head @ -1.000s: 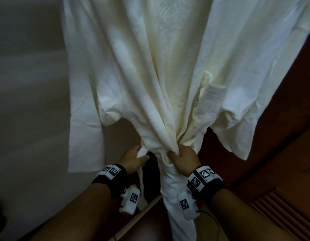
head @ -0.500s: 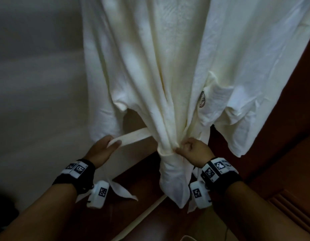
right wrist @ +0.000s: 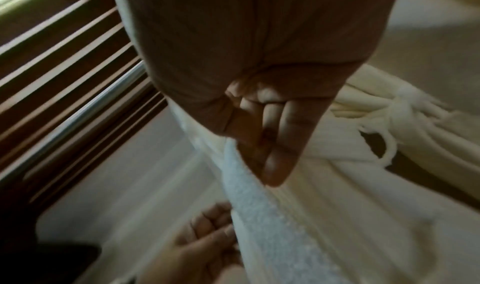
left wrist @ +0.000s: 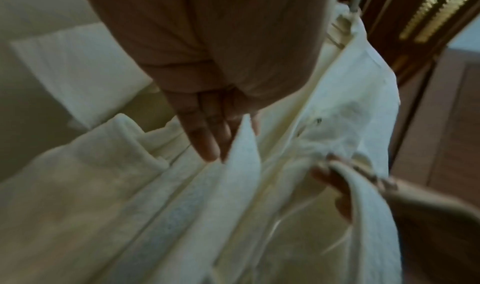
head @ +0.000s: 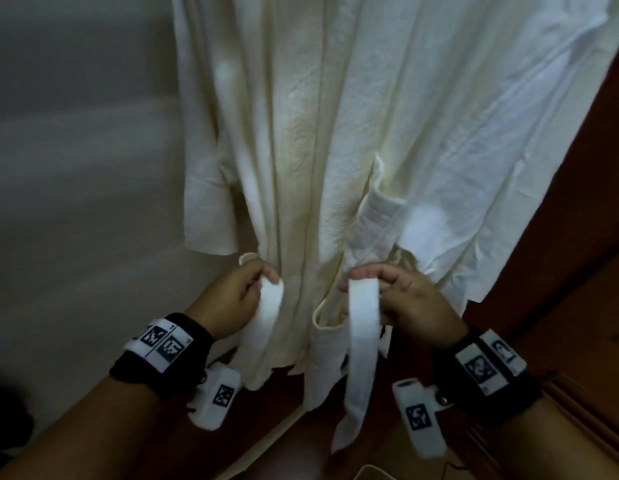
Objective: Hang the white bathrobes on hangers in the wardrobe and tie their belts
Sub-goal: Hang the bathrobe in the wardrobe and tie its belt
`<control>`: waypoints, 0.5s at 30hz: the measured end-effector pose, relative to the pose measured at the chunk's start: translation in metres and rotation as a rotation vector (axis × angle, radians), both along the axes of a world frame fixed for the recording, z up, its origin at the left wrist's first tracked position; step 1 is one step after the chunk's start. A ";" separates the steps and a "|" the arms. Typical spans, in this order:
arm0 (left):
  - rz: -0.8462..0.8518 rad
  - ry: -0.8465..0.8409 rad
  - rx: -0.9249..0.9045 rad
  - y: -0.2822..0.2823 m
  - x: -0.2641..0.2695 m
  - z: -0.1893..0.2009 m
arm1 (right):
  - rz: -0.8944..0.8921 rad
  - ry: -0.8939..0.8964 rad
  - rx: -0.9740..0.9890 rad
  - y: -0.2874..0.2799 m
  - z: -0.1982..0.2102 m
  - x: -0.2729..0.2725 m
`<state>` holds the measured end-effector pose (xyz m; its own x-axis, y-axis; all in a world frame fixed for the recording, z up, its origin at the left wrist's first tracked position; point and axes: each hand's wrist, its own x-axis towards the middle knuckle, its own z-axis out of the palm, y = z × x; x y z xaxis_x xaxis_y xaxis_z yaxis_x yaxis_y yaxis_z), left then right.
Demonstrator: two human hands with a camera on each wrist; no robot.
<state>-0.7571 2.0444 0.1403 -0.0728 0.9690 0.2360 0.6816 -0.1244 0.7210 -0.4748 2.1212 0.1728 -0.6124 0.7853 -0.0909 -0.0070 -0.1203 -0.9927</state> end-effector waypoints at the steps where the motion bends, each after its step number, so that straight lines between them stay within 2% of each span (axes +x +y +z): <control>1: -0.048 -0.071 -0.017 -0.001 0.002 -0.002 | 0.036 -0.017 0.081 -0.004 -0.007 -0.002; 2: -0.088 -0.078 0.003 -0.001 0.003 -0.004 | 0.061 -0.043 0.173 -0.007 -0.015 -0.004; 3: -0.121 -0.011 0.050 -0.001 0.004 -0.005 | 0.078 -0.086 0.279 -0.009 -0.022 -0.007; 7: -0.154 0.403 0.222 0.005 -0.005 -0.007 | 0.112 -0.305 0.680 -0.014 -0.028 -0.013; 9: -0.126 0.477 0.203 0.010 -0.006 -0.003 | 0.139 -0.364 0.789 -0.015 -0.021 -0.016; 10: -0.113 0.454 0.137 0.013 -0.005 0.000 | 0.166 -0.385 0.815 -0.016 -0.019 -0.018; 13: -0.088 0.179 -0.164 0.018 0.010 0.004 | 0.312 -0.436 0.858 -0.017 -0.016 -0.028; 15: -0.093 0.072 -0.289 0.019 0.023 0.005 | 0.391 -0.457 0.902 -0.016 -0.018 -0.035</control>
<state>-0.7341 2.0634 0.1455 0.0266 0.9984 -0.0492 0.7276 0.0144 0.6858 -0.5100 2.1048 0.1543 -0.8898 0.4347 0.1393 0.2660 0.7417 -0.6157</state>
